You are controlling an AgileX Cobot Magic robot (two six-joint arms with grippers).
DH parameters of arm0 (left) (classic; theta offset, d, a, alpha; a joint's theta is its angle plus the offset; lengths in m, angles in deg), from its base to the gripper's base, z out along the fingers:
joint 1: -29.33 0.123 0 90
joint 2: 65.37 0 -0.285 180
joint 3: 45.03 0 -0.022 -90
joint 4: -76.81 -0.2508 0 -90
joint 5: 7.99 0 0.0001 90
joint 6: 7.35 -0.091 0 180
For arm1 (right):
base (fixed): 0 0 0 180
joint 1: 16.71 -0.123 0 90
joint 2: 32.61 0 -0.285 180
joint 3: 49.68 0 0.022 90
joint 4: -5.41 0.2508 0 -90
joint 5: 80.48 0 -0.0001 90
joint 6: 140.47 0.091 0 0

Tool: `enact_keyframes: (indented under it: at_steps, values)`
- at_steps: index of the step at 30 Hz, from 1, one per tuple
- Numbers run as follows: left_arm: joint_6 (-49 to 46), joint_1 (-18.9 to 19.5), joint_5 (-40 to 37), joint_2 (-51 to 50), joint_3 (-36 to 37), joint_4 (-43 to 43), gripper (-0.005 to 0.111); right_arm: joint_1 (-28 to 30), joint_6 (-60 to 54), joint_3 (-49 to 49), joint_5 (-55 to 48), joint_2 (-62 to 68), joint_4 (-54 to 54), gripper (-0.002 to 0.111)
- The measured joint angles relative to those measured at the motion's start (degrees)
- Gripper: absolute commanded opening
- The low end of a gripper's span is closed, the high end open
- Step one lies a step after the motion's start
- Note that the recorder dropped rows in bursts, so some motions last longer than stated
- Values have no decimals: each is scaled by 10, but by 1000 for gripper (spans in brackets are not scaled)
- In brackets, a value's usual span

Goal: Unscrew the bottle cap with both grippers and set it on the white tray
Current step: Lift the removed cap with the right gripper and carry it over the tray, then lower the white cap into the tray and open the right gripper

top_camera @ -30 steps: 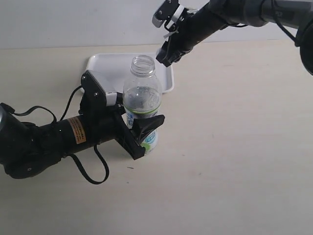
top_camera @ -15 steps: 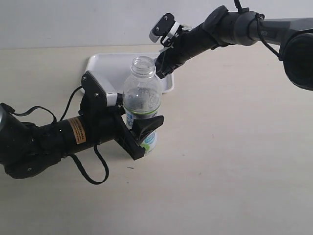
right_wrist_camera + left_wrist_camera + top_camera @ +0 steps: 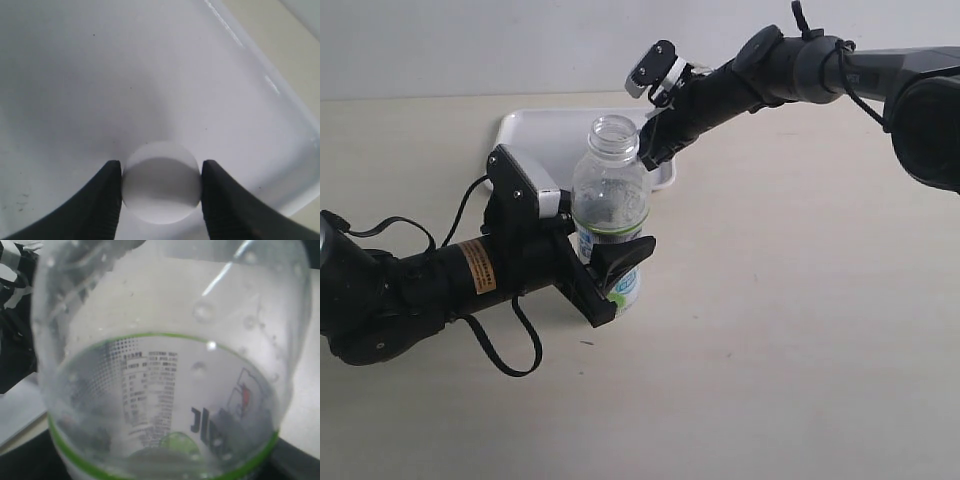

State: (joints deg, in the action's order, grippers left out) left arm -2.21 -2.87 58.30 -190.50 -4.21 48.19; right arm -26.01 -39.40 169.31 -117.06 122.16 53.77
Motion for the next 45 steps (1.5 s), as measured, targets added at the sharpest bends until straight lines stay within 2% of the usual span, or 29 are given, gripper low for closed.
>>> enact_keyframes:
  at_steps: [5, 8, 13, 15, 21, 26, 31, 40, 42, 45]
  values:
    - [0, 0, 0, 0, 0, 0, 0, 0, 0, 0, 3, 0, 0, 35]
    - [0, 0, 0, 0, 0, 0, 0, 0, 0, 0, 4, 0, 0, 55]
    - [0, 0, 0, 0, 0, 0, 0, 0, 0, 0, 4, 0, 0, 75]
    - [0, 0, 0, 0, 0, 0, 0, 0, 0, 0, 4, 0, 0, 79]
    - [0, 0, -3, 0, 0, 1, 0, 0, 11, 0, 4, -1, -7, 79]
    - [0, 0, -5, 0, 0, 5, 0, 0, 116, 0, -26, -40, -114, 79]
    - [9, 0, -6, 0, 0, 7, 21, 0, 170, 0, -31, -46, -181, 79]
    - [10, 0, -7, 0, 0, 8, 86, 0, 175, 0, -42, -47, -185, 79]
    - [11, 0, -8, 0, 0, 9, 91, 0, 176, 0, -42, -47, -185, 79]
    - [12, 0, -8, 0, 0, 9, 92, 0, 181, 0, -44, -47, -185, 79]
